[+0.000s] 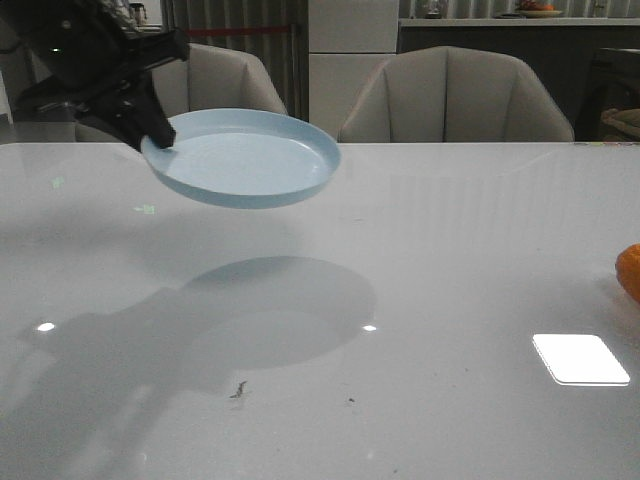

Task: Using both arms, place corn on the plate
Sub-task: 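Lower the left gripper to the light blue plate's rim and grip it, then slide the plate toward the table center and release it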

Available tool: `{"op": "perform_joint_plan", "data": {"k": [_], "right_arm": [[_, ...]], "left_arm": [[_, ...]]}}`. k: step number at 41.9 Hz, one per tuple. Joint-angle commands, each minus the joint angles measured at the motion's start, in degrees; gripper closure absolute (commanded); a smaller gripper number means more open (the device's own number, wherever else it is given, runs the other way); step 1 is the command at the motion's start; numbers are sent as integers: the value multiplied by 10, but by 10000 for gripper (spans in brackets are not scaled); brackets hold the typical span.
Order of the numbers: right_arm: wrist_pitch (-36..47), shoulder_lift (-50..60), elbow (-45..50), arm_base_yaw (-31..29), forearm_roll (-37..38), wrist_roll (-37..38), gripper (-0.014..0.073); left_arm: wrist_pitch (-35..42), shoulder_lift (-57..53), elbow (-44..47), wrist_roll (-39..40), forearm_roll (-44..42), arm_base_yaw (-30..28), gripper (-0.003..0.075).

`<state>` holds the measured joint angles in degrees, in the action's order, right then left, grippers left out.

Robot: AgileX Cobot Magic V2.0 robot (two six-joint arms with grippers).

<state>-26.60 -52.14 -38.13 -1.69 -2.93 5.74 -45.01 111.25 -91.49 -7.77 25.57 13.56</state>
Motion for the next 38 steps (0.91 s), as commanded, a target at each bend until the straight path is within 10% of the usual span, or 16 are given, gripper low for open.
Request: {"op": "perform_joint_plan", "data": {"k": [1, 27, 38], "right_arm": [[39, 4, -18, -1, -1, -2, 126], [38, 4, -18, -1, -1, -2, 126], [37, 4, -18, -1, -1, -2, 126]], "left_arm": [[14, -30, -20, 0, 26, 29, 627], [-68, 69, -20, 3, 24, 116, 613], [-57, 79, -21, 3, -44, 128, 318]]}}
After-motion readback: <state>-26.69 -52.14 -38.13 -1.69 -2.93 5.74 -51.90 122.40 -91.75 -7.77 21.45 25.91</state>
